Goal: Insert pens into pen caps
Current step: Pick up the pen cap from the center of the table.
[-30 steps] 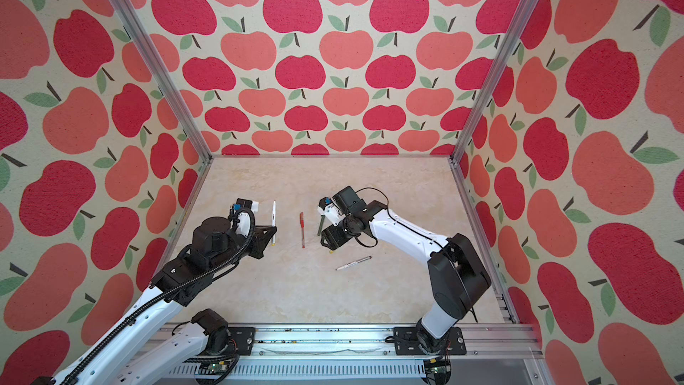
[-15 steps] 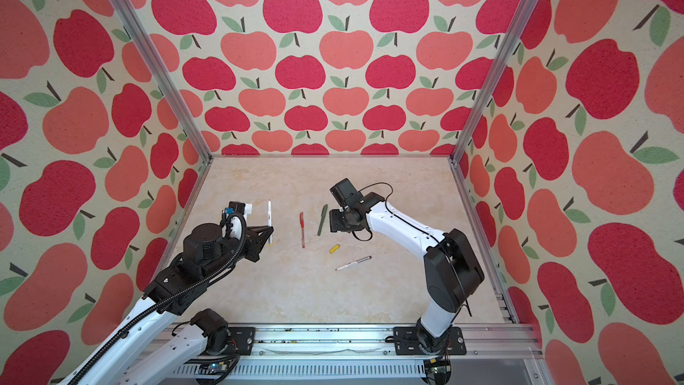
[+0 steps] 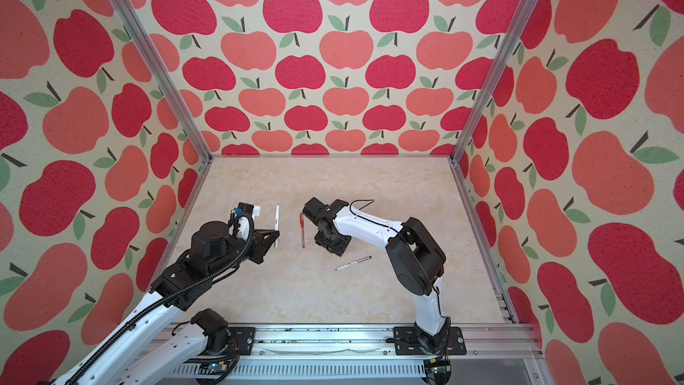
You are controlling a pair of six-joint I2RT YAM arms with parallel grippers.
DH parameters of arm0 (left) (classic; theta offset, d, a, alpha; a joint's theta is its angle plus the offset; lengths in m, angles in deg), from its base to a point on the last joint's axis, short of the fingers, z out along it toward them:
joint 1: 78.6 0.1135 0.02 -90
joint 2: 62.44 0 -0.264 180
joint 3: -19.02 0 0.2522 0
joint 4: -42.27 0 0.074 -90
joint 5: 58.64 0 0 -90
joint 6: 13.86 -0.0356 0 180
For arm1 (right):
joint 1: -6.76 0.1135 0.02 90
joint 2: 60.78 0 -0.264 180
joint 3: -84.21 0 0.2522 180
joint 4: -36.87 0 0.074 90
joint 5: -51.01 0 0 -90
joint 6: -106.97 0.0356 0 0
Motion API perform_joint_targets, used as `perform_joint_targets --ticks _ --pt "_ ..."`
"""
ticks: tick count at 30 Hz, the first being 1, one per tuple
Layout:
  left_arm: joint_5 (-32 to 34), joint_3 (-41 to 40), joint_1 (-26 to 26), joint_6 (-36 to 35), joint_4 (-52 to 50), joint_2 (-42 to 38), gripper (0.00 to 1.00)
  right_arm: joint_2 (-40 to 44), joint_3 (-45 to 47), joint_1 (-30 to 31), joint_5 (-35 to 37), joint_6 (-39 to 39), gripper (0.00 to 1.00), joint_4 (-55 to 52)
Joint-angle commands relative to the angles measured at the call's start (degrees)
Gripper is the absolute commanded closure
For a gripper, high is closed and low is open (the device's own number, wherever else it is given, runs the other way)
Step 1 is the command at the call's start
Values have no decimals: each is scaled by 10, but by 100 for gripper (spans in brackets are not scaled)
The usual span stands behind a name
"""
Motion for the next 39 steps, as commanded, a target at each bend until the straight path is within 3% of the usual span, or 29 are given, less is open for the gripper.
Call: perform_joint_targets --ticks 1,16,21,32,39 --pt "-17 -13 -3 -8 9 -13 100 -26 -21 -8 16 46 47 -30" --pt "-29 -15 -3 -6 32 -10 100 -92 -52 -25 4 48 57 -35" --pt "-25 -13 -3 -9 34 -8 100 -105 -49 -26 -8 54 66 -36" --pt "-26 -2 -2 -13 39 11 100 -105 -19 -33 -22 52 82 1" --pt "-27 -3 -2 -8 55 27 100 -61 33 -42 -13 10 90 58"
